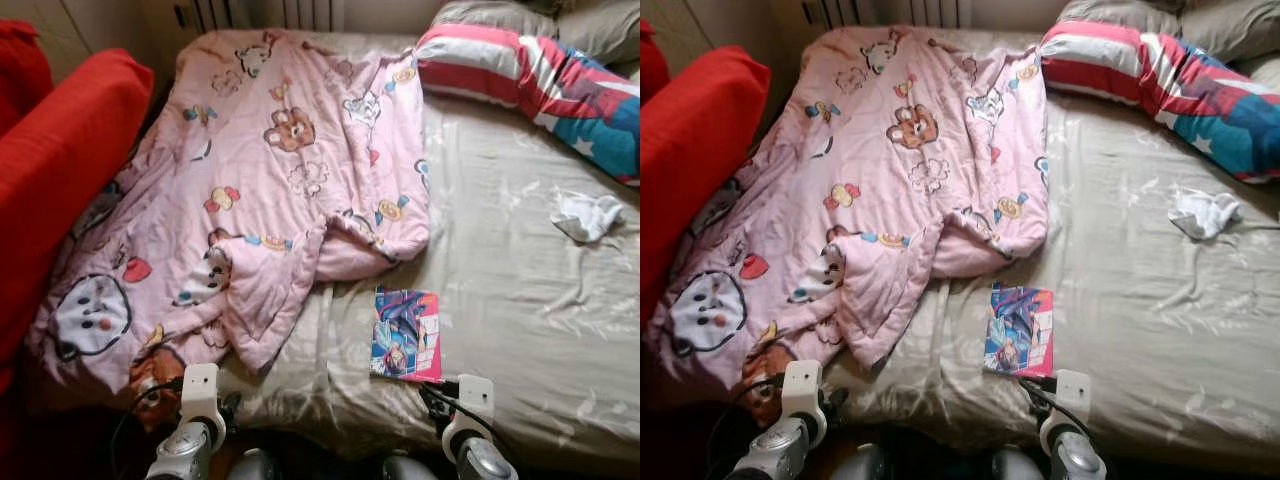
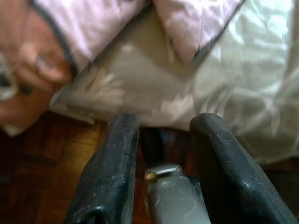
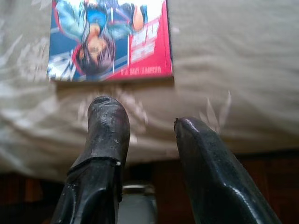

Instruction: Clean up the room

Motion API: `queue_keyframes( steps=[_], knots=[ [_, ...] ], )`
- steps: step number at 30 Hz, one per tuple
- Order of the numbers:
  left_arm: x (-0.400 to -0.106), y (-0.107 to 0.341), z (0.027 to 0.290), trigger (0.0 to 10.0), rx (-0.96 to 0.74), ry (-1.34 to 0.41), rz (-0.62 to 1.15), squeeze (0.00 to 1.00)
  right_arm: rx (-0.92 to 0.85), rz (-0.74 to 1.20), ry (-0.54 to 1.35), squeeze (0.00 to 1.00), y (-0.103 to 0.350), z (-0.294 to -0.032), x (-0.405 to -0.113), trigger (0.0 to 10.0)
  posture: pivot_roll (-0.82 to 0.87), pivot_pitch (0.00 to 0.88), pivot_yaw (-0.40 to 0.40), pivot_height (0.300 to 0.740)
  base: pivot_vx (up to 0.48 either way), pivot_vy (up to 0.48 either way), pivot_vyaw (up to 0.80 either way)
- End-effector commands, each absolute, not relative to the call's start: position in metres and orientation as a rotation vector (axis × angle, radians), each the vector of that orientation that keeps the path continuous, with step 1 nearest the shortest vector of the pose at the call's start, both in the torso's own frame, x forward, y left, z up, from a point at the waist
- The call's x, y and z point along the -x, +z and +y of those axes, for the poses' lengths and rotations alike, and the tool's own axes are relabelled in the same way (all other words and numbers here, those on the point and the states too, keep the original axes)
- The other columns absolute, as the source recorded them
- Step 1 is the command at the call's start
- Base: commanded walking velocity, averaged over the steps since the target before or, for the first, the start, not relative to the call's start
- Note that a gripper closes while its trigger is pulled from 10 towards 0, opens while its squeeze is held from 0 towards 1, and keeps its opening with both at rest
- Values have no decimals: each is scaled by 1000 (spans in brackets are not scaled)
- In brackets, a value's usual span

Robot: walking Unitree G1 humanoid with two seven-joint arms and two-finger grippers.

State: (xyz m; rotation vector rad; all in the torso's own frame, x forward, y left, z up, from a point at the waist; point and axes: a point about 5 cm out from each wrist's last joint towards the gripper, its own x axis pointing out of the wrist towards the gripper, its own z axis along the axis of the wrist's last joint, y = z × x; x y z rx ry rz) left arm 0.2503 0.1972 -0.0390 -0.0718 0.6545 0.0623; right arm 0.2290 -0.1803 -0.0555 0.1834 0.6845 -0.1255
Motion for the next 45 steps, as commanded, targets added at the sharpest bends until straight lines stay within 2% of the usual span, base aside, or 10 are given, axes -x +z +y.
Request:
queue_keyframes(
  steps=[1,10,25,33,45],
  knots=[
    [-240,-46,199,10000,89,76,693,0,-186,725,-126,0,-62,-179,-220,10000,-60,213,26,740,-266,0,0],
    [-246,-42,197,10000,83,76,668,0,-186,724,-126,0,-62,-179,-220,10000,-59,213,25,740,-30,0,0],
    [-287,-5,196,10000,121,53,447,0,-197,611,-133,0,-45,-180,-243,10000,-55,198,24,740,0,0,0],
    [-282,-9,194,10000,110,50,462,0,-199,627,-134,0,-46,-179,-242,10000,-60,193,23,740,0,0,0],
    [-284,-7,192,10000,111,49,450,0,-195,613,-134,0,-46,-180,-242,10000,-59,202,21,740,263,0,-128]
  ],
)
